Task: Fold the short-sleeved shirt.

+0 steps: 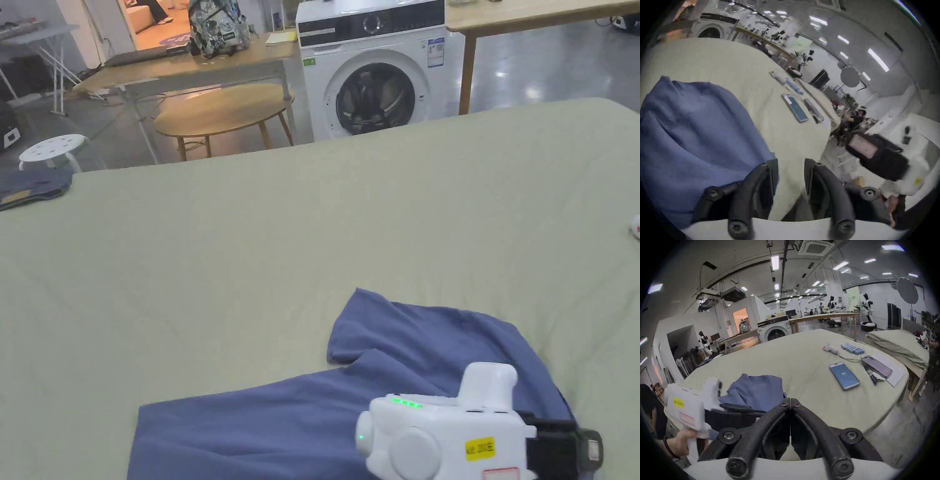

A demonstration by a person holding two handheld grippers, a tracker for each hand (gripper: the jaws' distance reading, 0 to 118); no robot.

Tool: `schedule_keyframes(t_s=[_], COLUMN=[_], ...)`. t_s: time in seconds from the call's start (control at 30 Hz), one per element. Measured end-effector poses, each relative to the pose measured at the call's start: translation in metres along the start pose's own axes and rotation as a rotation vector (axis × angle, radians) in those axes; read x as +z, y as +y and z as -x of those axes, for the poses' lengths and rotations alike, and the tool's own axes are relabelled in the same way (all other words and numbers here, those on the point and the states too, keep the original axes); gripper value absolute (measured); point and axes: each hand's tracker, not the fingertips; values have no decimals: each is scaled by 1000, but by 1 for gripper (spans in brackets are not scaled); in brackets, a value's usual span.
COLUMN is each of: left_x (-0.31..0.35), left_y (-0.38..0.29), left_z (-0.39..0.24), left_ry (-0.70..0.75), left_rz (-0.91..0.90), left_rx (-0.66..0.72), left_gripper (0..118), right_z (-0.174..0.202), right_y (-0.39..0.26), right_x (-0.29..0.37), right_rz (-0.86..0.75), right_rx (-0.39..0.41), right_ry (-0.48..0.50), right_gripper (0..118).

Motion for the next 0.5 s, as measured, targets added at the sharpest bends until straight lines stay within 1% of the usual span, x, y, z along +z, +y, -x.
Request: schedule_keyframes(t_s=[0.03,0.07,0.13,0.23,0.27,0.3,0.33,0.4,0.5], left_x=[22,43,98,186,212,234,255,290,327], left_y=[0,1,6,5,2,0,-6,-19,-46], left_z=[-3,-1,0,-7,-12,-19,-26,-35,-39], left_ry=[18,71,241,461,540,610,680,764,831], left_rz=[-37,-95,-198,-321,-356,-391,-428,-484,-519], left_rx=[17,2,-55,-143,-184,-218,-244,-246,-207], left_gripper=[35,36,36,35,30,20,0,0,0], right_z=[3,6,16,30,35,40,46,57,68], right_y=[1,1,5,14,18,22,26,32,38], right_x=[0,0,-1,-6,-8,-10,-11,-14,-13], right_rz=[1,-2,-14,-26,-29,-34,-39,-47,-64], right_rx=[9,23,52,70,85,105,133,170,181], right_ry=[2,6,28,99,108,121,137,149,175], right_gripper=[0,0,0,0,0,0,0,0,0])
